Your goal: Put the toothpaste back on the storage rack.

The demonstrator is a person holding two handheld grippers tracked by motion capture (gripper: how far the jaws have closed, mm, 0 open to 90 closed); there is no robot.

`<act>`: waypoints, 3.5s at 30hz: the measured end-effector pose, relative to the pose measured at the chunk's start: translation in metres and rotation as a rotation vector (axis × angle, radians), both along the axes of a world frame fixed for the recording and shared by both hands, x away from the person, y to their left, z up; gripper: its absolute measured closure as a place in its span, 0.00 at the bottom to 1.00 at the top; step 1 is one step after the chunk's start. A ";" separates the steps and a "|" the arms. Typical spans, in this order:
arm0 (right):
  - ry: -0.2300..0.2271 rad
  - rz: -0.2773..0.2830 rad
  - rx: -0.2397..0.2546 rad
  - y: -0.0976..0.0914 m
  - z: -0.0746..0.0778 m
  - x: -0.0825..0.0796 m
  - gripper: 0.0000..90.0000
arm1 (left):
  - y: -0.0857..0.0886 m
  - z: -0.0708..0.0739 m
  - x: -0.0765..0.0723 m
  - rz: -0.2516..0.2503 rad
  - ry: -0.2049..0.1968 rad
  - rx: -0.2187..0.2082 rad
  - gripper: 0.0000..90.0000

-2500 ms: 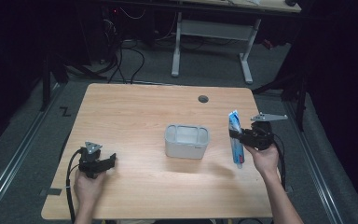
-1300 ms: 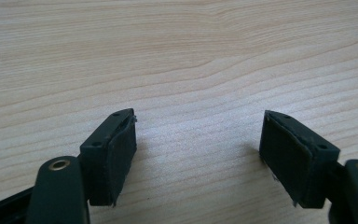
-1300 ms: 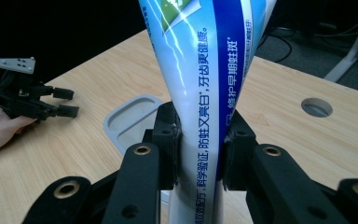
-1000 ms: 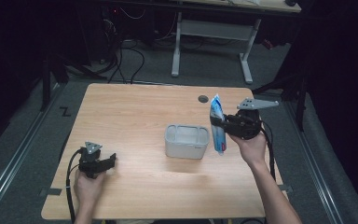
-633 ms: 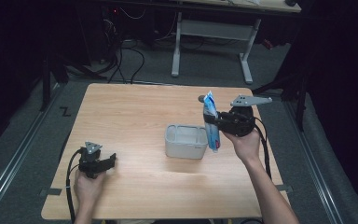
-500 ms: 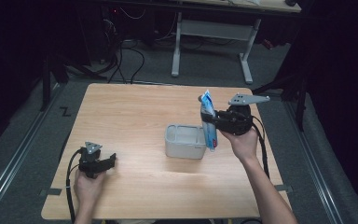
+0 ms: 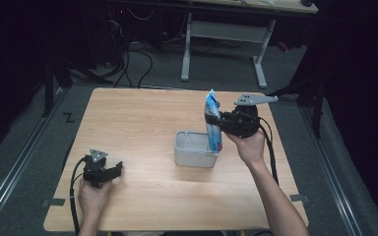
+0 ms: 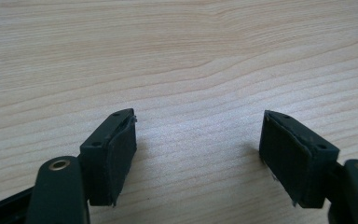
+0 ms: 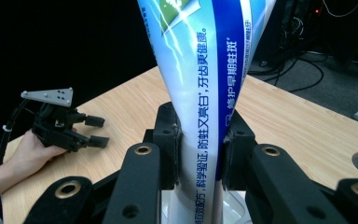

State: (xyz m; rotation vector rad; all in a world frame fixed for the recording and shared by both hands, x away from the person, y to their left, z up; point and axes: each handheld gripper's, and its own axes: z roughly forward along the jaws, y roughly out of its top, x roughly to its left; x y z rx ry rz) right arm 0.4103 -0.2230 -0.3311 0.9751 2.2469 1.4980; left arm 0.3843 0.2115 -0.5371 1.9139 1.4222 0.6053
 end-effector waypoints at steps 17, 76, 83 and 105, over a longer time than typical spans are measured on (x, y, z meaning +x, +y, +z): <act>-0.021 0.000 -0.016 0.024 0.001 0.018 0.80 | 0.000 0.000 0.000 0.000 -0.001 -0.002 0.31; 0.053 0.020 -0.182 0.053 -0.048 0.028 0.79 | 0.000 0.000 0.000 -0.003 0.001 0.005 0.31; 0.064 0.018 -0.190 0.052 -0.053 0.027 0.79 | -0.001 0.000 0.000 -0.002 0.000 0.007 0.31; 0.098 0.014 -0.211 0.048 -0.066 0.026 0.79 | 0.000 0.000 0.000 -0.003 0.001 0.004 0.31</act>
